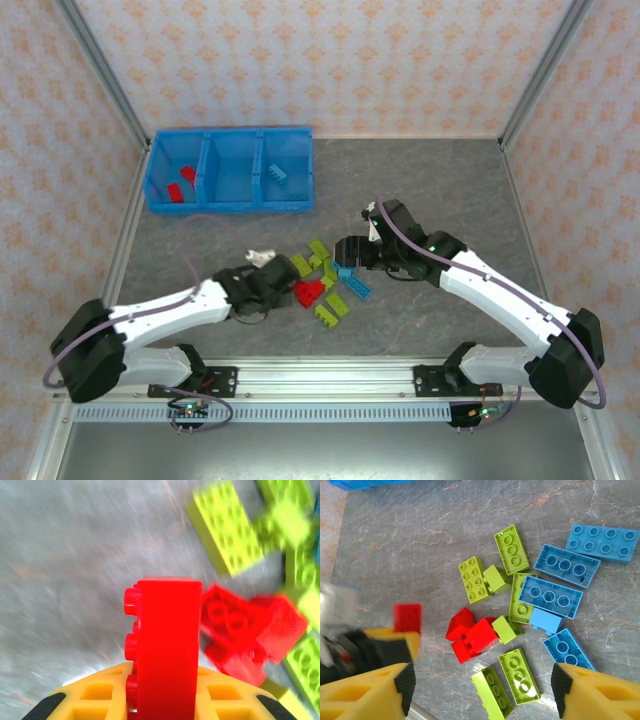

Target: Sort the legos into containers by color

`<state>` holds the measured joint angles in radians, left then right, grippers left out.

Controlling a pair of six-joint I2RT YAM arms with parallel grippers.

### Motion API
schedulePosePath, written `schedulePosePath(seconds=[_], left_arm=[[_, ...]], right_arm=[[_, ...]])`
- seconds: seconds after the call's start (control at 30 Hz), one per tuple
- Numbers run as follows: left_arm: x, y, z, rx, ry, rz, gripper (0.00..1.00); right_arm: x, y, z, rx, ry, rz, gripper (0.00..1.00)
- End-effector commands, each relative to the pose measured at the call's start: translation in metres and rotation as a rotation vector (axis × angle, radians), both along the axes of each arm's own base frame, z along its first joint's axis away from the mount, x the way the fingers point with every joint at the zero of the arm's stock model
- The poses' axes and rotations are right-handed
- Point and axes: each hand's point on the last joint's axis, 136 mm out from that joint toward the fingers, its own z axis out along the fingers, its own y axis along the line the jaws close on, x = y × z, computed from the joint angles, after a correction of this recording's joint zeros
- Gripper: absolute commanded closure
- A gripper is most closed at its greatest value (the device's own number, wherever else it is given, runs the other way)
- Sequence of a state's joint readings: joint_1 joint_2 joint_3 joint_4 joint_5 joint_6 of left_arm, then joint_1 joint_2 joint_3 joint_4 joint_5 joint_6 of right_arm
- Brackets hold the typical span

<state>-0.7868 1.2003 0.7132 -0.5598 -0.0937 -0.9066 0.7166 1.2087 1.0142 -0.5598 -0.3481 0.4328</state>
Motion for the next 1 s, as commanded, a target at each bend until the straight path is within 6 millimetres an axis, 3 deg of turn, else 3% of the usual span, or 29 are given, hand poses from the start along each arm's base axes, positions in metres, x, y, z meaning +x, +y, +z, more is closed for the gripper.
schedulePosePath(seconds=[0.0, 0.1, 0.27, 0.4, 0.5, 0.6, 0.67, 0.77, 0.97], left_arm=[[0.028, 0.055, 0.039, 0.094, -0.101, 0.074, 0.88], [0.068, 0.093, 0.069, 0.024, -0.171, 0.179, 0.88], [0.137, 0.180, 0.109, -0.047, -0.246, 0.437, 0.90], [0.188, 0.228, 0.110, -0.251, -0.242, 0.627, 0.90], [0.220, 0.256, 0.107, -0.220, -0.193, 0.682, 0.90], [0.247, 0.276, 0.092, -0.208, -0.109, 0.694, 0.90], [0.265, 0.281, 0.076, -0.260, -0.061, 0.699, 0.89], [0.285, 0.285, 0.068, -0.292, -0.029, 0.691, 0.87], [0.296, 0.295, 0.063, -0.313, 0.008, 0.713, 0.64]], right_arm=[[0.002, 0.002, 0.016, 0.025, -0.041, 0.017, 0.26], [0.002, 0.004, 0.016, 0.034, -0.041, 0.023, 0.26], [0.001, 0.004, 0.018, 0.035, -0.038, 0.025, 0.26], [0.000, 0.000, 0.020, 0.014, -0.044, 0.026, 0.26], [0.000, -0.003, 0.021, -0.010, -0.047, 0.024, 0.26], [-0.003, -0.009, 0.032, 0.001, -0.079, 0.015, 0.26], [-0.004, -0.011, 0.033, 0.001, -0.080, 0.009, 0.26], [-0.006, -0.016, 0.037, -0.004, -0.089, 0.001, 0.26], [-0.012, -0.033, 0.045, -0.004, -0.130, -0.050, 0.25]])
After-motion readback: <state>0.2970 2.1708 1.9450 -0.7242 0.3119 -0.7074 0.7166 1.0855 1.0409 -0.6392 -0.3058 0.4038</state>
